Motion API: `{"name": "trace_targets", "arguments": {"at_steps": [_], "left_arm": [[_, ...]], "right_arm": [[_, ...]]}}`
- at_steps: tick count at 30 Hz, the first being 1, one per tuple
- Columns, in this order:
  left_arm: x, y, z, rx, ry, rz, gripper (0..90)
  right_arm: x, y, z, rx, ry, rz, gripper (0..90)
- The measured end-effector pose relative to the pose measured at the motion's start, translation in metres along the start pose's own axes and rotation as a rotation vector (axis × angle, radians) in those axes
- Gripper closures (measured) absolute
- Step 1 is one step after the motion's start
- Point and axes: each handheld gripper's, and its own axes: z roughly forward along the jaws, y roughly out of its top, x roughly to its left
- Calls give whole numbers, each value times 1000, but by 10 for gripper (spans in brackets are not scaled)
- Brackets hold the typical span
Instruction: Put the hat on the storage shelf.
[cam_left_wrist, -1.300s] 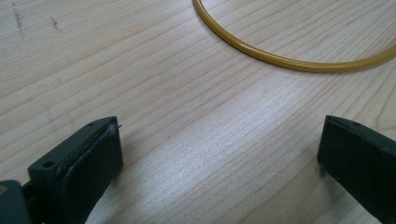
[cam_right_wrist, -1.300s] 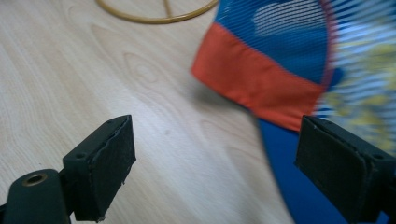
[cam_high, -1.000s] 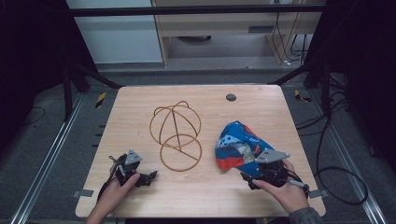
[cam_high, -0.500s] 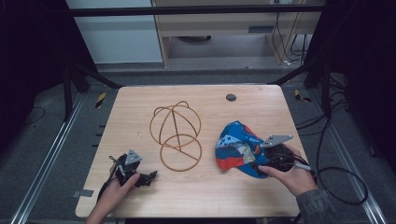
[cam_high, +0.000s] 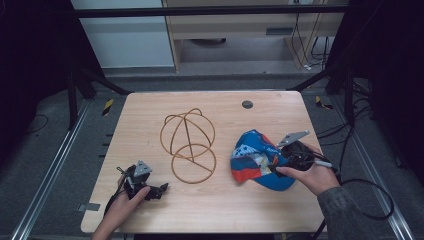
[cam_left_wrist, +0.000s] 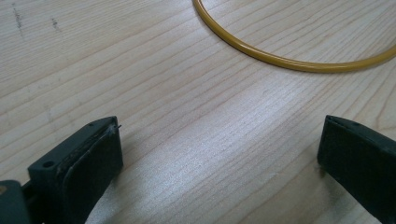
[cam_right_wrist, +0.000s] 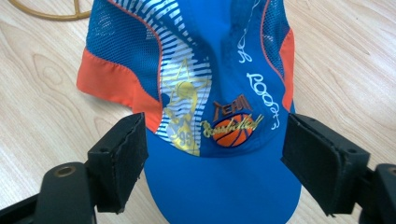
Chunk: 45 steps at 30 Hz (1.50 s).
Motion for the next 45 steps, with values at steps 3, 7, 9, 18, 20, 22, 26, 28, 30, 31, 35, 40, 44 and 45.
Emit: {"name": "trace_targets", "arguments": {"at_steps": [3,7,9,18,20,22,26,28,30,31,35,40,44,45], "left_arm": [[0,0,0,0,0,0,0],[0,0,0,2,1,0,0],[0,0,0,2,1,0,0],[0,0,0,0,0,0,0],[0,0,0,0,0,0,0],[0,0,0,0,0,-1,0],[0,0,0,0,0,0,0],[0,0,0,0,0,0,0],[0,0,0,0,0,1,0],[0,0,0,0,0,0,0],[0,0,0,0,0,0,0],[0,0,0,2,1,1,0],[0,0,0,2,0,2,0],[0,0,0,2,-1,2,0]], "right_arm": [[-2,2,1,7,7,5,208],[-4,7,4,39,27,-5,167],[-4,8,5,46,30,-7,155],[-6,17,12,91,47,-20,114],[-8,20,15,100,50,-20,120],[-8,21,16,100,47,-21,127],[-9,25,20,112,63,-27,160],[-9,26,21,113,67,-26,168],[-9,26,22,116,74,-30,173],[-10,27,24,122,77,-30,179],[-11,27,26,125,89,-29,225],[-12,27,29,136,95,-33,280],[-12,29,29,130,105,-33,298],[-12,30,30,133,109,-40,301]]}}
